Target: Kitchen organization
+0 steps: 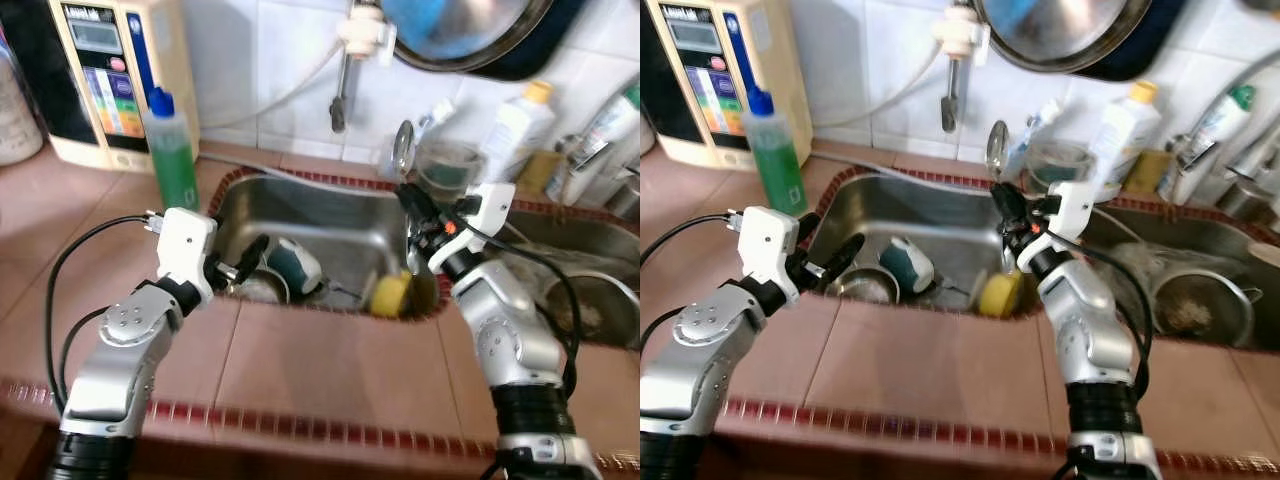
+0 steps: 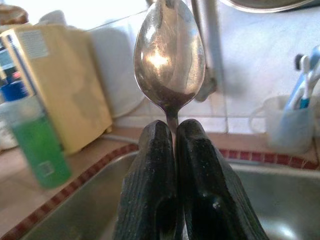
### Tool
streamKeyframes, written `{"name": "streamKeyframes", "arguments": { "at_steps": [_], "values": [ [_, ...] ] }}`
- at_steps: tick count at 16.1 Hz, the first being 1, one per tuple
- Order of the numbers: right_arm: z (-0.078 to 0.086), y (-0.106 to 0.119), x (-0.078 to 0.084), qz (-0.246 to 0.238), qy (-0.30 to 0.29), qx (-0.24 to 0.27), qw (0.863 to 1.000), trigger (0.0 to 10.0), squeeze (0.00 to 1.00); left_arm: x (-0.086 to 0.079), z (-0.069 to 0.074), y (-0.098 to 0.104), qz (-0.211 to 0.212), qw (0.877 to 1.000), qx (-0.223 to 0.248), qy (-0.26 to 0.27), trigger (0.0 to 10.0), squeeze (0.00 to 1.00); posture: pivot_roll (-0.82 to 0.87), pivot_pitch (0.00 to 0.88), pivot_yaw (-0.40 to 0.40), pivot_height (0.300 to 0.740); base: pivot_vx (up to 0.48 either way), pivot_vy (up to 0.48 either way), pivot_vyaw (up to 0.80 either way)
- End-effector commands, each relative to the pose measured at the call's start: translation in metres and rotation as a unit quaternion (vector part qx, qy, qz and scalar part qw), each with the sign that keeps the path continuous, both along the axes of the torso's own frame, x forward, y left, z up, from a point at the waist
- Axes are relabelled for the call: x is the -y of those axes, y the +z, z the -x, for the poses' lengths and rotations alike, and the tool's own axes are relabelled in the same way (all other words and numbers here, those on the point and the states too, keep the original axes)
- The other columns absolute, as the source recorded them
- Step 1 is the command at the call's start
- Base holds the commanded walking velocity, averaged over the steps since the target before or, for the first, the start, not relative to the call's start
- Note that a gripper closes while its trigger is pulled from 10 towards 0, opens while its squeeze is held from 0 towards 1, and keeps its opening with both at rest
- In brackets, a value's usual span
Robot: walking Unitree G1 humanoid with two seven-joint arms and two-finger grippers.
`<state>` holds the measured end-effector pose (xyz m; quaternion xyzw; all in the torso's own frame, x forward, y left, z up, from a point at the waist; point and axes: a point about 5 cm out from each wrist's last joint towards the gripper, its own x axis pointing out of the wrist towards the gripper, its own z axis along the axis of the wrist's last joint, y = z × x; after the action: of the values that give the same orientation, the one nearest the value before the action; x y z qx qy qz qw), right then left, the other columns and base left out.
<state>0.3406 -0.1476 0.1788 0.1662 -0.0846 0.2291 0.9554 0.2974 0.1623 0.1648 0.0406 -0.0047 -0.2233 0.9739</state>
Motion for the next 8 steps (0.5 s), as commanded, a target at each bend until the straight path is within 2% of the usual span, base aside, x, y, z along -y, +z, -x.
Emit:
{"name": "streamKeyframes", "arguments": {
  "at_steps": [1,3,6,8],
  "values": [
    [-0.001,0.004,0.012,0.002,-0.022,0.001,1.000,10.0,0.00,0.007,0.000,0.003,0.015,1.000,0.001,-0.010,10.0,0.00,0.00,0.018,-0.094,0.740,0.000,0.000,0.00],
    [-0.003,0.001,0.014,0.006,-0.030,-0.016,0.999,10.0,0.00,0.008,0.000,0.002,0.012,1.000,-0.015,-0.009,10.0,0.00,0.00,0.020,-0.092,0.740,0.000,0.000,0.00],
    [-0.011,-0.009,0.028,0.044,-0.090,-0.064,0.993,10.0,0.00,0.014,0.003,0.000,-0.020,0.999,-0.038,-0.007,10.0,0.00,0.00,0.035,-0.084,0.740,0.000,0.000,0.00],
    [-0.013,-0.012,0.035,0.051,-0.107,-0.078,0.990,10.0,0.00,0.019,0.009,0.003,-0.026,0.998,-0.044,-0.023,10.0,0.00,-0.01,0.047,-0.079,0.740,0.000,0.000,0.00]
  ]
}}
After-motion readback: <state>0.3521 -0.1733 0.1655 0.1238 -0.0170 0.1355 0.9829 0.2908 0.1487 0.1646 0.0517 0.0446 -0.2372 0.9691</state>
